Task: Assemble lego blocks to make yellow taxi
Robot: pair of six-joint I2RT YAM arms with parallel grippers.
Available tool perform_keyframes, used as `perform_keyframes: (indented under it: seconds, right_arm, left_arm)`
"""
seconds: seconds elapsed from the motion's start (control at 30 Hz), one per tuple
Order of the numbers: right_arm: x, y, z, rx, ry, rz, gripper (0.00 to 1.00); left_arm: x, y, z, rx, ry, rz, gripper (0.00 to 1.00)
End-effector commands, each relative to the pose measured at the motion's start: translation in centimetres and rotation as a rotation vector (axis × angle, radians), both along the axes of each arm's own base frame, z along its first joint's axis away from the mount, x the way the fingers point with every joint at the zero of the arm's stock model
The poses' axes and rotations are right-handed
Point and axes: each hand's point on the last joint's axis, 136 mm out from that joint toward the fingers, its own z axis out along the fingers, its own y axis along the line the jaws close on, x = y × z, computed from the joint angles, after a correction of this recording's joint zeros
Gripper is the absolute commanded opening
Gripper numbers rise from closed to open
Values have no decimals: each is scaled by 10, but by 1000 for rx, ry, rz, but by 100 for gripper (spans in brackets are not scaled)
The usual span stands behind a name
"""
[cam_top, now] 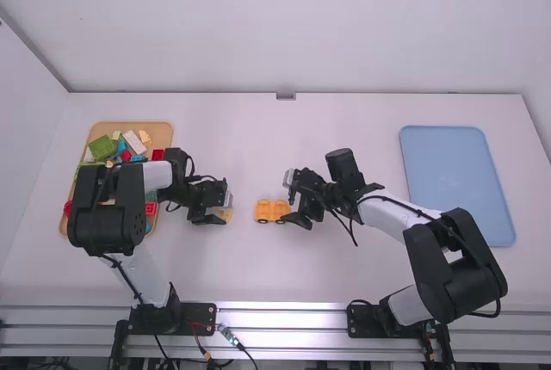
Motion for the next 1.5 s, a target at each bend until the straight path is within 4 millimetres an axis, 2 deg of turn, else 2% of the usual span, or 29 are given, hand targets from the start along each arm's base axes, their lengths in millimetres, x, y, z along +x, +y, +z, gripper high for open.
perform_keyframes:
  seconds: [0.0,0.13,0.3,0.57,0.67,0.8,0.93,1.03,1.07,1.13,1.17,1.37,1.47]
  right_arm:
    - [7,4,14,26,-39,14,99]
    - [6,5,14,26,-36,13,100]
    - [6,5,14,27,-36,13,99]
    - [8,6,16,36,-36,8,99]
    - [8,6,16,40,-30,0,99]
    - [8,6,16,36,-31,1,99]
    - [8,6,16,36,-29,0,99]
    - [9,4,13,23,-26,-7,99]
    - [10,2,11,6,-26,-18,99]
    - [10,0,8,-10,-27,-24,99]
    - [9,-1,5,-23,-27,-24,98]
    - [-4,-2,-1,-14,-45,41,90]
    - [-6,-5,-6,6,-66,39,89]
  left_arm:
    - [-4,-4,0,-38,28,18,65]
    - [-4,-4,0,-35,31,20,65]
    - [-4,0,-3,-6,28,18,56]
    - [-4,4,-7,25,26,15,54]
    - [-3,6,-8,40,27,18,48]
    - [-3,5,-7,33,23,13,45]
    - [-3,5,-7,31,23,15,38]
    - [-1,3,-5,15,14,16,27]
    - [2,1,-3,-3,1,17,17]
    - [4,-2,-1,-25,-8,19,11]
    - [8,-7,4,-65,-21,27,3]
    - [27,-14,15,-145,0,157,2]
    - [26,-16,21,-146,0,155,2]
